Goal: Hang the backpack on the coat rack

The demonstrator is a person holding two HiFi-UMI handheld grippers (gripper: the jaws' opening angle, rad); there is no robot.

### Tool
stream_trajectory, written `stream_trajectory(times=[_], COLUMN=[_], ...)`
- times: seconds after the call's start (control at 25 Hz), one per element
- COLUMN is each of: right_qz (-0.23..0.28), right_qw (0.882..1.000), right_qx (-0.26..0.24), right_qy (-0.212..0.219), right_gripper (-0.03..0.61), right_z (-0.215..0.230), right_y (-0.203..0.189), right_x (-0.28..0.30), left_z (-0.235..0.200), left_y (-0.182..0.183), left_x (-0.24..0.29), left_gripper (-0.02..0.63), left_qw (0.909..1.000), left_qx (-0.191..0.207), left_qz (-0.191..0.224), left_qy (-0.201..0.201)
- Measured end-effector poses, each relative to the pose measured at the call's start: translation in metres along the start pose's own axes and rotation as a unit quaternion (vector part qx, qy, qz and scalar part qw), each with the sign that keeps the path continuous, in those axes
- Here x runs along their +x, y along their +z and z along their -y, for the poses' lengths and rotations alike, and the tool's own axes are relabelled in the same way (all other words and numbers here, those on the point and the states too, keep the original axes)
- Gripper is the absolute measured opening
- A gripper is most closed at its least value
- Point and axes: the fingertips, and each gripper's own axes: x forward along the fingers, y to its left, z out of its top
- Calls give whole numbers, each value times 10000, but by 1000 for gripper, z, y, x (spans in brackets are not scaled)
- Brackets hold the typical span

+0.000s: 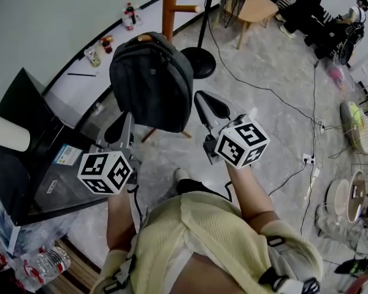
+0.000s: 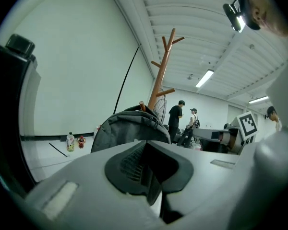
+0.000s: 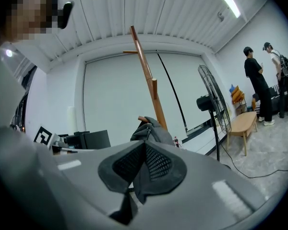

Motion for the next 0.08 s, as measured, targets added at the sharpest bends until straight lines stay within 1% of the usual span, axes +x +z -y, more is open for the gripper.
stream_trajectory(times=[0.08], right_qz=[-18], right_qw=[10000], right_qx=[-70], right_qy=[-28], right_gripper=[3], right_z=[1], right_y=[-1], right_x=[2], left_z=[-3], left_y=[-2], left_x=[0], left_gripper=[-2], left_qw=[9994], left_qx=[297], left_qz=[-56], left_qy=[169])
